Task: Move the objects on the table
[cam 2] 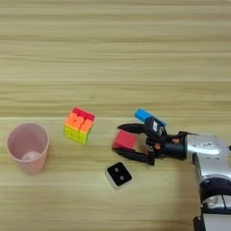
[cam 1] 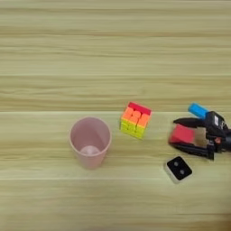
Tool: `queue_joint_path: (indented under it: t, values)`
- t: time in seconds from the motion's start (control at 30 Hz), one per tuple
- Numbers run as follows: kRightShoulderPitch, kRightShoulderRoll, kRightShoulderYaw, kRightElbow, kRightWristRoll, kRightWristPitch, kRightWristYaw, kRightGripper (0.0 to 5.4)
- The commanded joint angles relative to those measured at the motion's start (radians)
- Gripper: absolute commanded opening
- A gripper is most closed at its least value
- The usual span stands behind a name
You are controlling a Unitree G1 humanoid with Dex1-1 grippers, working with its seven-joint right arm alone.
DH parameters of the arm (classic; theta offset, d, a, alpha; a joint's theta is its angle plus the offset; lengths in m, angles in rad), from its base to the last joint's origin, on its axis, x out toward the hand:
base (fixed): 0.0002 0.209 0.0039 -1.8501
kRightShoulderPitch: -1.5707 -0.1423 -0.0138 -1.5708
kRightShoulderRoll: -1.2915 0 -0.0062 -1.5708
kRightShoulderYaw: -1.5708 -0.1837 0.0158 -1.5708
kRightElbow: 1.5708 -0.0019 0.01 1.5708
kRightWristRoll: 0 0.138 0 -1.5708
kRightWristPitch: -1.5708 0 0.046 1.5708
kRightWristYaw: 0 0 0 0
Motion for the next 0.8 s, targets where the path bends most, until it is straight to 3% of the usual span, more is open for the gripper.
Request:
queue_joint_path:
  t: [0.03,0.3,0.8]
  values:
    - [-0.075,-0.044,-0.01,-0.028,0.001,-0.018,-0.042,3.1]
    - [-0.076,-0.041,-0.01,-0.025,0.0,-0.025,-0.043,2.28]
    - [-0.095,-0.033,-0.033,-0.076,0.032,-0.01,-0.06,2.25]
